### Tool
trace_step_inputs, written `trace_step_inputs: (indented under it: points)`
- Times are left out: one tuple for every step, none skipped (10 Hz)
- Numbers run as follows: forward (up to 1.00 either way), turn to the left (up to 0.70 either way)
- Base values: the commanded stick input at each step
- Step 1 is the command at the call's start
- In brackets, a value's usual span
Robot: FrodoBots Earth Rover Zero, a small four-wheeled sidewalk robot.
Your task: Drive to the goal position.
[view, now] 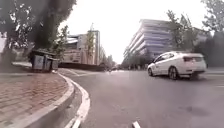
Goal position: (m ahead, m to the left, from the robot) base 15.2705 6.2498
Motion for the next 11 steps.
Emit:
trace_step_inputs:
  points:
    - [0.70,0.00]
    - [0.70,0.00]
    - [0.70,0.00]
    - [0.70,0.00]
    - [0.70,0.00]
    - [0.70,0.00]
    - [0.70,0.00]
    - [0.70,0.00]
    - [0.70,0.00]
    - [0.70,0.00]
    - [0.70,0.00]
